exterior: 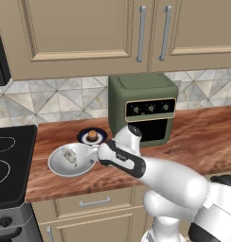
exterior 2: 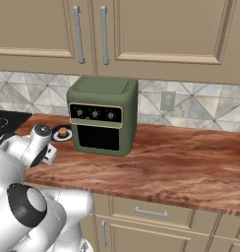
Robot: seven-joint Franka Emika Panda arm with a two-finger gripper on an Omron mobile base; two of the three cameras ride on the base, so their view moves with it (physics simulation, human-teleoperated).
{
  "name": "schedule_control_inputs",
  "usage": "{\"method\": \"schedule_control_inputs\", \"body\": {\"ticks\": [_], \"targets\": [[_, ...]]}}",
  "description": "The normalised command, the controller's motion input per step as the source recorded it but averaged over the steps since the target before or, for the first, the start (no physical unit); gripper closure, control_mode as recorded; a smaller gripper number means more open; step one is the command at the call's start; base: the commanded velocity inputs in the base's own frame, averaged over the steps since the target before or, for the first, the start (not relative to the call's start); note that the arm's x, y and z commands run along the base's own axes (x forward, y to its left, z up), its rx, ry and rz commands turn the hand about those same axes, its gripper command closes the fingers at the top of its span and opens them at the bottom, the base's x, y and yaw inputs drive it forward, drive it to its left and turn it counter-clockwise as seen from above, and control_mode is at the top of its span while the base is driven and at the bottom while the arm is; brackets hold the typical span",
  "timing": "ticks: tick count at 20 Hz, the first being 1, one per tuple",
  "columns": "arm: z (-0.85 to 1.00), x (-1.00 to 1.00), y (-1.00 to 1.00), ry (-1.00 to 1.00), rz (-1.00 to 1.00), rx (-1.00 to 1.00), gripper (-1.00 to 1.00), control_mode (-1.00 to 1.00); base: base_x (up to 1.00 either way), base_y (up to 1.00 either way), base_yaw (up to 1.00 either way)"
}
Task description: Remove the tangerine from the bowl and place it on the small plate. Then place the bowl with only the fish in the microwave, close the door, and press the start button to microwave the fish.
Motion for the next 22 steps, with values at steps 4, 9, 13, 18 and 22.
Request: {"method": "schedule_control_inputs", "body": {"ticks": [4, 9, 13, 18, 22], "targets": [[-0.14, 0.11, 0.0, 0.13, 0.0, 0.0, -1.0, -1.0, 0.0, 0.0, 0.0], [-0.04, 0.38, 0.03, 0.13, 0.0, 0.0, -1.0, -1.0, 0.0, 0.0, 0.0], [-0.17, 0.44, 0.17, 0.1, 0.0, 0.0, -1.0, -1.0, 0.0, 0.0, 0.0], [-0.34, 0.45, 0.17, 0.08, 0.0, 0.0, -1.0, -1.0, 0.0, 0.0, 0.0], [-0.38, 0.41, 0.15, 0.06, 0.0, 0.0, -1.0, -1.0, 0.0, 0.0, 0.0]]}}
